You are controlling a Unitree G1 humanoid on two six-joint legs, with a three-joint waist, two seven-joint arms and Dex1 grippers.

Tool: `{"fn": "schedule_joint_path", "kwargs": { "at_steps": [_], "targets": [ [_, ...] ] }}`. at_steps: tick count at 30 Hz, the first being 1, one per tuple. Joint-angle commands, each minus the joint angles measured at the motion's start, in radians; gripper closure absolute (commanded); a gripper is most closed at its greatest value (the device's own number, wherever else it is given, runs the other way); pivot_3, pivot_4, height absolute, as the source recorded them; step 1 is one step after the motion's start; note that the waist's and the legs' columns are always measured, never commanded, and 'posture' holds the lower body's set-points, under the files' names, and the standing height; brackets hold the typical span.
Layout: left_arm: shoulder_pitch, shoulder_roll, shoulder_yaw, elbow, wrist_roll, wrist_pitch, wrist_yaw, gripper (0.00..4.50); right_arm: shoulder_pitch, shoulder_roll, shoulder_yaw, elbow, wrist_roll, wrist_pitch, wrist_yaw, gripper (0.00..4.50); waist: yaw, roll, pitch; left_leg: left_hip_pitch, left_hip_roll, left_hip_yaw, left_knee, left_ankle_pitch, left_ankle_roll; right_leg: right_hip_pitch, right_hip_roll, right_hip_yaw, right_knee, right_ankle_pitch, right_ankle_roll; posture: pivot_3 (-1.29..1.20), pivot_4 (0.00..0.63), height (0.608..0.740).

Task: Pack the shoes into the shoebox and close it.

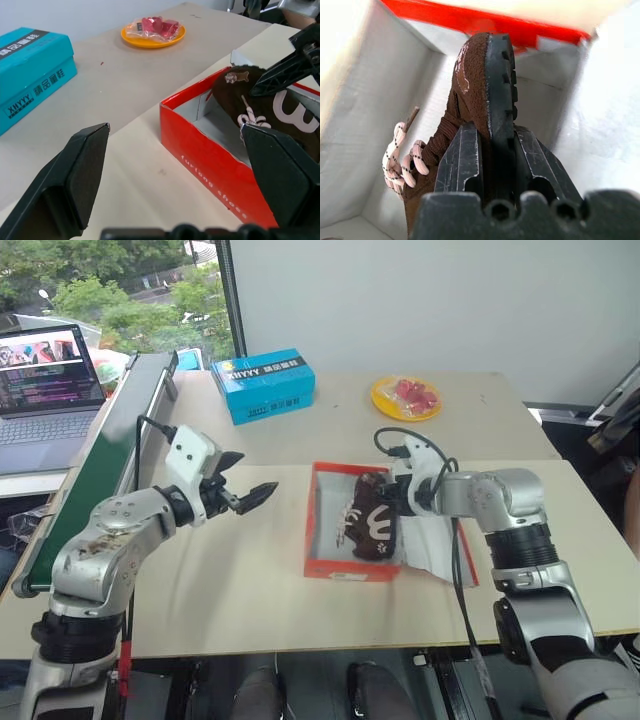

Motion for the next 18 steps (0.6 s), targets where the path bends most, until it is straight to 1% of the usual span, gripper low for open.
{"fn": "schedule_joint_path", "kwargs": {
  "at_steps": [1, 4, 9, 10, 13, 18],
  "targets": [
    [0.031, -0.005, 0.048, -0.073, -0.007, -0.01, 0.026, 0.0, 0.0, -0.039, 0.061, 0.024, -0.091, -0.036, 0.06, 2.8, 0.001, 0.0, 0.0, 0.0, 0.0, 0.0, 0.0, 0.0, 0.0, 0.0, 0.0, 0.0, 0.0, 0.0, 0.0, 0.0, 0.15, 0.74],
    [0.051, -0.007, 0.059, -0.093, -0.014, 0.001, 0.038, 0.0, -0.002, -0.022, 0.053, 0.031, -0.112, -0.032, 0.079, 1.91, 0.001, 0.0, 0.0, 0.0, 0.0, 0.0, 0.0, 0.0, 0.0, 0.0, 0.0, 0.0, 0.0, 0.0, 0.0, 0.0, 0.15, 0.74],
    [0.049, -0.007, 0.065, -0.097, -0.018, 0.011, 0.043, 0.0, -0.005, -0.003, 0.033, -0.008, -0.139, -0.008, 0.094, 0.12, 0.002, 0.0, 0.0, 0.001, 0.0, 0.0, 0.0, 0.0, 0.0, 0.001, 0.0, 0.0, 0.0, 0.0, 0.0, 0.0, 0.15, 0.74],
    [0.047, -0.007, 0.064, -0.094, -0.018, 0.012, 0.043, 0.0, -0.009, -0.002, 0.025, -0.019, -0.141, -0.004, 0.092, 0.05, 0.002, 0.0, 0.0, 0.001, 0.0, 0.0, 0.0, 0.0, 0.0, 0.001, 0.0, 0.0, 0.0, 0.0, 0.0, 0.0, 0.15, 0.74],
    [0.037, -0.009, 0.061, -0.08, -0.016, 0.009, 0.043, 0.0, -0.025, -0.009, 0.005, -0.065, -0.15, 0.011, 0.09, 0.05, 0.002, 0.0, 0.0, 0.001, 0.0, 0.0, 0.0, 0.0, 0.0, 0.001, 0.0, 0.0, 0.0, 0.0, 0.0, 0.0, 0.15, 0.74],
    [0.038, -0.012, 0.072, -0.05, 0.002, 0.019, 0.07, 0.0, -0.053, -0.019, -0.047, -0.17, -0.127, 0.1, 0.096, 0.05, 0.002, 0.0, 0.0, 0.001, 0.0, 0.0, 0.0, 0.0, 0.0, 0.001, 0.0, 0.0, 0.0, 0.0, 0.0, 0.0, 0.15, 0.74]
  ]
}}
